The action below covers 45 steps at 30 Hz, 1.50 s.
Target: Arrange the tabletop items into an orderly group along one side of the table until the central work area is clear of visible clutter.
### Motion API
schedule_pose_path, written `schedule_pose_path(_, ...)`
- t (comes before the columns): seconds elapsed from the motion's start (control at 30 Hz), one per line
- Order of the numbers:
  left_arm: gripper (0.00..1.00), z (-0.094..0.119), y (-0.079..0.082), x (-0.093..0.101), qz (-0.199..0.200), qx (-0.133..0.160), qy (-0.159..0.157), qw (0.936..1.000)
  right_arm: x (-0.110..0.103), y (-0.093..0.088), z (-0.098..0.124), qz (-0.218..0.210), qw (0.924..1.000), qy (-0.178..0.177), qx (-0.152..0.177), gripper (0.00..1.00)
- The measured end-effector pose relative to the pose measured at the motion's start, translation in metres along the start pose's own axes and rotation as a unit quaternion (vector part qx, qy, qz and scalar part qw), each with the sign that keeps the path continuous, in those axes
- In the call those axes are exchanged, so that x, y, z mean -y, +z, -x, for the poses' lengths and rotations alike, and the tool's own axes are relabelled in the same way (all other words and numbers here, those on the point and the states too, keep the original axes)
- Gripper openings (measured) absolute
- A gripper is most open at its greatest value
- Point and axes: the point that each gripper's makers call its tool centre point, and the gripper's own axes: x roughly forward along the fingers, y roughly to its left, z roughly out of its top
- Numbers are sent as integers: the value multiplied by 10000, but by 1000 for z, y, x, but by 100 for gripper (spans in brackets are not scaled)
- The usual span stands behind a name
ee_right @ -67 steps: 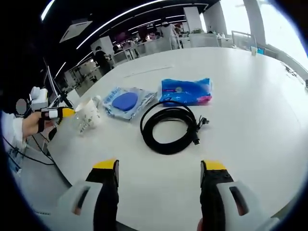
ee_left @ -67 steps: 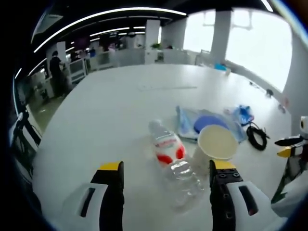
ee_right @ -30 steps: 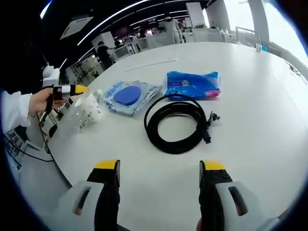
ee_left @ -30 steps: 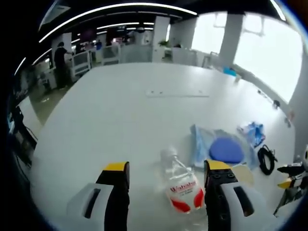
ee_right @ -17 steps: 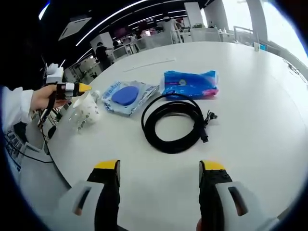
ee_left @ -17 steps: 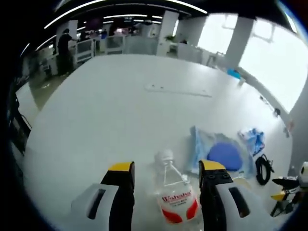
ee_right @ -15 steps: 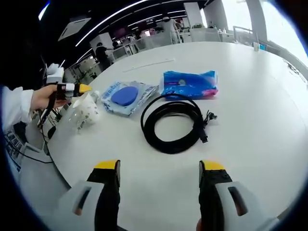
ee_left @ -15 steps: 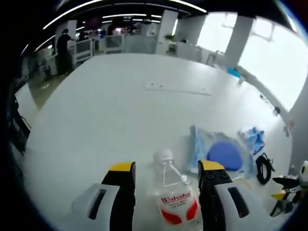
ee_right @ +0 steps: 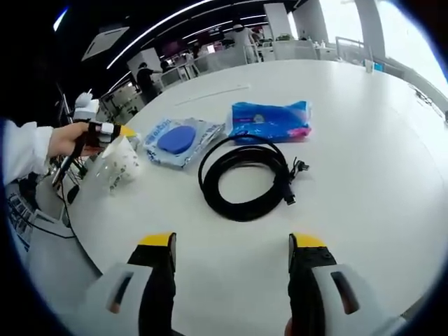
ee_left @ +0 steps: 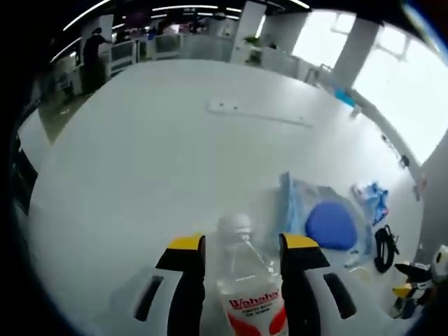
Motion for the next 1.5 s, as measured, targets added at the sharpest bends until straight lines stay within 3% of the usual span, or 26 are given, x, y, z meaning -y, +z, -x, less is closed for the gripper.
schedule_pose_path(0.37,36,-9,-3,-5,-30,-158,46,9999,-5,-1,-4,2,10000,45,-13,63)
schedule_pose_path(0.8,30,-19,-8,-2,-15,-147,75,9999,-4,-3,-3,-23,10000,26,12,62)
schedule_pose_path(1.0,21,-19,-7,-3,161,-142,1,9998,-6,-2,-3,95,9999,79,-115,62)
schedule_pose_path(1.13,19,-18,-8,0,40,-140,-15,9999,-8,2,-3,168,9997,108,-120,62)
schedule_pose_path(1.5,18,-18,-9,-1,61,-174,-90,9998,3,4,3,299,9993,44,-234,63)
